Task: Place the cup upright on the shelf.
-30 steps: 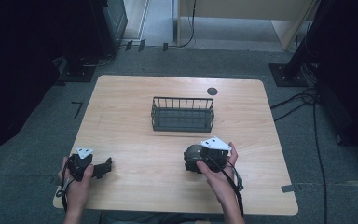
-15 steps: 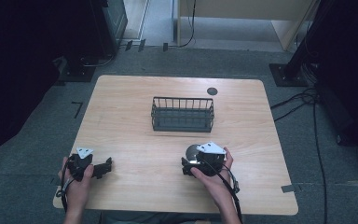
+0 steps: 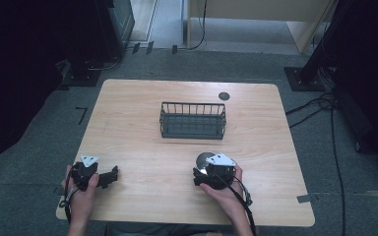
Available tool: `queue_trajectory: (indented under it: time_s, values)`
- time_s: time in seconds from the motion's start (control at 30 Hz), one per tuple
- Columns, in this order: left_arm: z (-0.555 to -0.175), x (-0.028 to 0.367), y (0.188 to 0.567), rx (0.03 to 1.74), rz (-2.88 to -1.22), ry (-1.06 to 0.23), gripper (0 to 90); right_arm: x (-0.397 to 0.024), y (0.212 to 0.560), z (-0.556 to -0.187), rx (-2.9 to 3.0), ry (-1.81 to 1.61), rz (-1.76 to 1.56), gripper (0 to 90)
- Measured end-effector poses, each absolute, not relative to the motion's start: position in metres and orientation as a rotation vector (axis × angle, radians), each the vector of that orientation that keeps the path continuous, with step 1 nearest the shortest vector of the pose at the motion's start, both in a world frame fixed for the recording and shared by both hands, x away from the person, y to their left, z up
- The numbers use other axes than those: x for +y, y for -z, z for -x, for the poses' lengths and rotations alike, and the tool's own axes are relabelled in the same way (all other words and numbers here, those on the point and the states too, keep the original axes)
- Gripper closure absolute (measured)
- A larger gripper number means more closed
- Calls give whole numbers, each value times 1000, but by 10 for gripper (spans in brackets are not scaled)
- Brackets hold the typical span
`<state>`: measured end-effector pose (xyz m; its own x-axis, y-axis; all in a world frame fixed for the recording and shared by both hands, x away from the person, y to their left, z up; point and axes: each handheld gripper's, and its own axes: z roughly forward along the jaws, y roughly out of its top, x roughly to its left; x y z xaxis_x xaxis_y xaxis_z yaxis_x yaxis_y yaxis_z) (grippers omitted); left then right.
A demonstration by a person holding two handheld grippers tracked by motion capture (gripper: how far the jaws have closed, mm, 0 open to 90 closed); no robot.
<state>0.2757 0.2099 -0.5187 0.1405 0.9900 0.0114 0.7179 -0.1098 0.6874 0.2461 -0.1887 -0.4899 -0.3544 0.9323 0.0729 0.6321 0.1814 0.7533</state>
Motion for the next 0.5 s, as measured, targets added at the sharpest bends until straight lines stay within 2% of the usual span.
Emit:
queue_trajectory:
  time_s: [0.5]
  values:
    - [-276, 210, 519, 1632, -1888, -662, 0, -193, 472, -252, 2036, -1013, -1467, 180]
